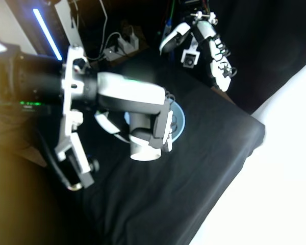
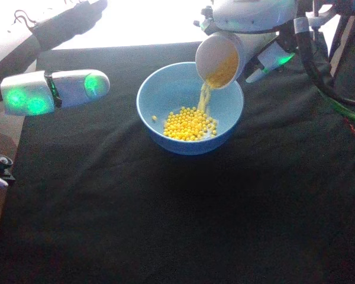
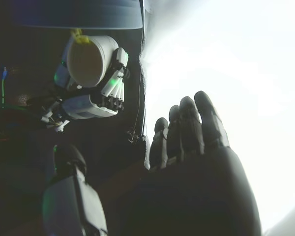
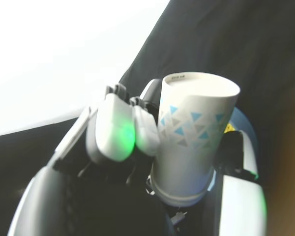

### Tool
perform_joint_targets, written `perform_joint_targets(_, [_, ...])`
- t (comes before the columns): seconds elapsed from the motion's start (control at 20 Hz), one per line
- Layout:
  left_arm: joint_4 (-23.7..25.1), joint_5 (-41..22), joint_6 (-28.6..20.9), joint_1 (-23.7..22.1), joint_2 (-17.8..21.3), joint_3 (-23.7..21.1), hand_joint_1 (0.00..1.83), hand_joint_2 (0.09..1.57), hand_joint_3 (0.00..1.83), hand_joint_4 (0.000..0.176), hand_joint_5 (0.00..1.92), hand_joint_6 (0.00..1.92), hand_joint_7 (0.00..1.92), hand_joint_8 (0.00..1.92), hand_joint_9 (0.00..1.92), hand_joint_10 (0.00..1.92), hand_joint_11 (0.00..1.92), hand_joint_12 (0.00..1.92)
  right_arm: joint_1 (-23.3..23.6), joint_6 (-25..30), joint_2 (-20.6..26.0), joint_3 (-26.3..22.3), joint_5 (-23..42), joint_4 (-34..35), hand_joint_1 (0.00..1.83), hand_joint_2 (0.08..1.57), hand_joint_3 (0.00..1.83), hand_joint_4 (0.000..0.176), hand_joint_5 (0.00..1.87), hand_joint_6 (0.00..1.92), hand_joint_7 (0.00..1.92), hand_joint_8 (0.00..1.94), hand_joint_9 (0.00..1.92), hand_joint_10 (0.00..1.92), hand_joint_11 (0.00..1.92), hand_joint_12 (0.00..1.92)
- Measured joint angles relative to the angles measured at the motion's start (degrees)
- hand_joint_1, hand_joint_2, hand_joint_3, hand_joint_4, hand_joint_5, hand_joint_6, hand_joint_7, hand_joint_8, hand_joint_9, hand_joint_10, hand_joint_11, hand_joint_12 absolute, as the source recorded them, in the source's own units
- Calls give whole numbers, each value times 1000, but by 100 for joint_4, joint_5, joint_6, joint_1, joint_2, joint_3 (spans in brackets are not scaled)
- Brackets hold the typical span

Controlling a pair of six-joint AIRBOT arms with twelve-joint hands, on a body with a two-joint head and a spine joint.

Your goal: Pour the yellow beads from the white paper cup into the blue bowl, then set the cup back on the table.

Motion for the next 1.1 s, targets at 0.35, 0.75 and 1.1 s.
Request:
perform_joint_targets(0.35, [2, 0, -2, 0, 0, 0, 427, 872, 0, 42, 195, 11, 240, 4, 270, 7, 14, 548, 0, 2, 9, -35, -31, -66, 1140, 1142, 22, 0, 910, 1347, 1268, 1941, 1430, 1921, 1516, 1921])
perform_joint_targets(0.75, [9, 2, -2, 0, -4, 0, 444, 870, 0, 46, 202, 9, 248, 6, 279, 7, 16, 559, 0, 0, 11, -55, -28, -162, 1185, 1142, 1, 0, 1011, 1904, 1300, 1941, 1443, 1921, 1535, 1921])
perform_joint_targets(1.1, [11, 0, 0, -17, -7, 0, 437, 871, 10, 34, 196, 0, 246, 0, 276, 0, 7, 607, 0, 0, 11, -76, -28, -223, 1100, 1162, 8, 0, 1059, 1921, 1301, 1941, 1435, 1921, 1559, 1921])
